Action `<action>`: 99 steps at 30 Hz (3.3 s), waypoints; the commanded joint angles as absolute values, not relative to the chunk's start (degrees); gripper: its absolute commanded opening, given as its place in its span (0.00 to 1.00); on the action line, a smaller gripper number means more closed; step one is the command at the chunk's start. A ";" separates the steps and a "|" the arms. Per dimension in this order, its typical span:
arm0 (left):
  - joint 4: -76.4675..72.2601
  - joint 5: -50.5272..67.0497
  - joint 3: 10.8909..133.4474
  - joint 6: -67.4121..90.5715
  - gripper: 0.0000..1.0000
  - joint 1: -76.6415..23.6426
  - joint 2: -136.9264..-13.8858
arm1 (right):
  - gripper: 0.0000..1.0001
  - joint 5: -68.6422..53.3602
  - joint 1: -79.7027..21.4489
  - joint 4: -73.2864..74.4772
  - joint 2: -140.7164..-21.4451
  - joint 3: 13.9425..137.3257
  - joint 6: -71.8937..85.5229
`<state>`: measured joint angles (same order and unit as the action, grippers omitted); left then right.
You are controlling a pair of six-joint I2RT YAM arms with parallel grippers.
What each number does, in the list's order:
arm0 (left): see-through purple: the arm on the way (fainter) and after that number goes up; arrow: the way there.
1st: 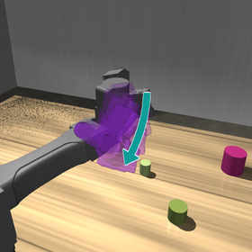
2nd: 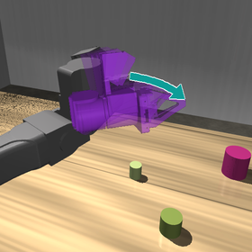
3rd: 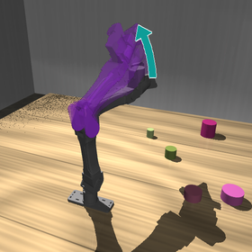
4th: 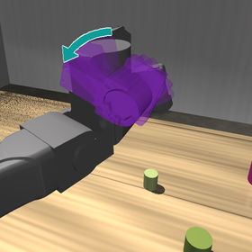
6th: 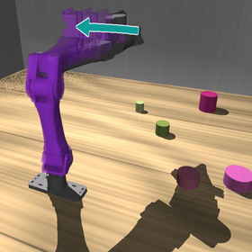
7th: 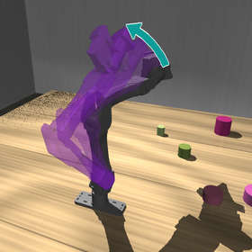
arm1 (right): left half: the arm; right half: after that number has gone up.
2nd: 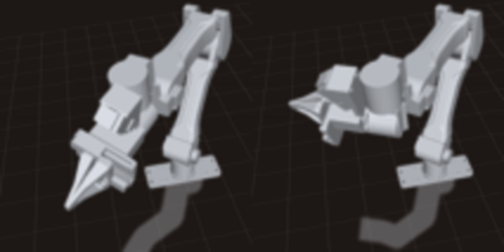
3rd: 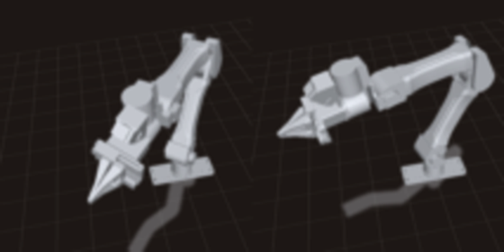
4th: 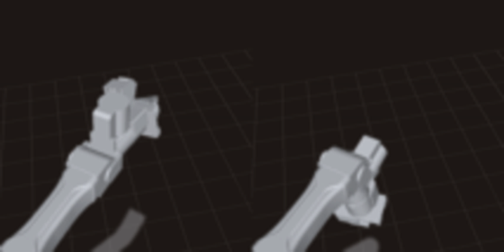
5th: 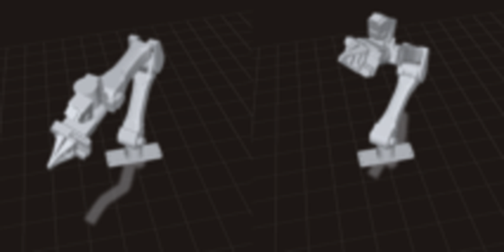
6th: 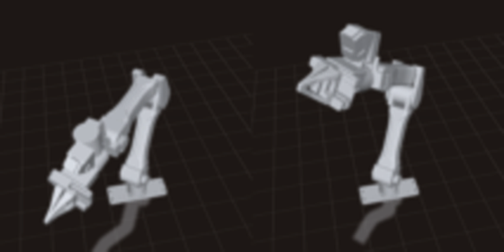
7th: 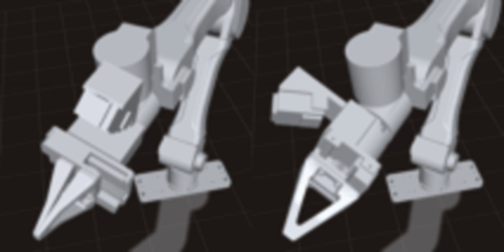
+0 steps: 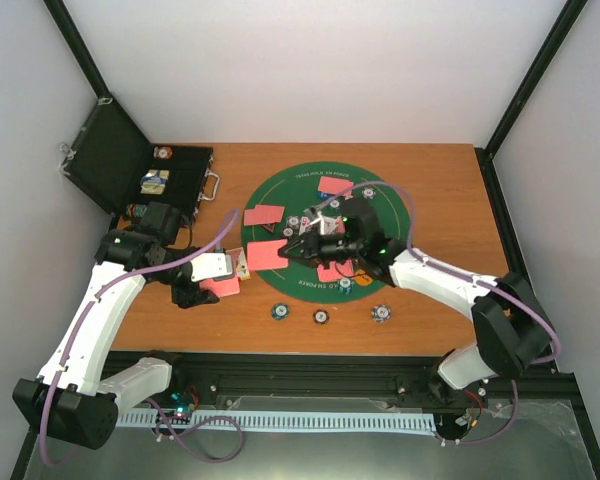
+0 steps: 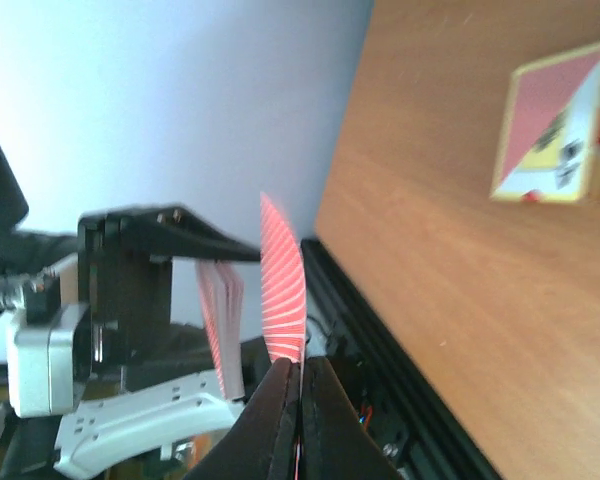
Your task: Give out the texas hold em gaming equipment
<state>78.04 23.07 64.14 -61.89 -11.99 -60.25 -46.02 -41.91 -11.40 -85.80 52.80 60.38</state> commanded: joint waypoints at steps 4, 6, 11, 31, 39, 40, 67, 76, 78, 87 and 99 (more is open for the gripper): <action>77.29 23.43 64.89 -62.50 0.22 -11.78 -59.95 | 0.03 -47.90 -28.43 2.16 -81.53 52.08 50.24; 76.79 23.18 64.34 -62.25 0.22 -11.73 -60.17 | 0.03 -47.77 -23.03 6.82 -82.28 52.93 45.76; 73.43 20.50 60.96 -61.27 0.22 -11.73 -61.01 | 0.03 -43.33 -10.37 19.03 -89.77 59.11 36.32; 54.31 18.72 50.26 -71.03 0.22 8.92 -75.50 | 0.03 -35.70 -2.64 28.83 -112.35 73.84 26.22; 49.35 16.54 48.68 -70.93 0.23 9.13 -80.78 | 0.03 -34.25 -2.65 30.87 -113.69 75.11 24.60; 49.17 16.45 48.48 -70.97 0.24 9.14 -81.10 | 0.03 -34.12 -2.64 31.19 -113.55 75.35 24.42; 44.62 15.66 44.44 -73.15 0.81 9.01 -85.21 | 0.52 -28.32 -2.64 37.09 -102.18 75.89 24.97; 51.21 18.67 48.68 -71.74 1.00 9.13 -81.34 | 0.65 -26.81 -2.64 40.22 -96.26 75.50 23.39; 53.12 19.69 50.44 -70.64 1.00 9.14 -80.05 | 0.73 -26.38 -2.64 40.82 -94.91 75.15 23.03; 54.37 32.97 61.67 -53.68 1.00 9.20 -73.73 | 0.95 -11.99 -2.68 39.08 -86.93 71.24 23.97; -2.54 37.06 39.96 -10.27 1.00 9.22 -73.72 | 1.00 15.50 -2.94 2.28 -59.31 37.32 20.01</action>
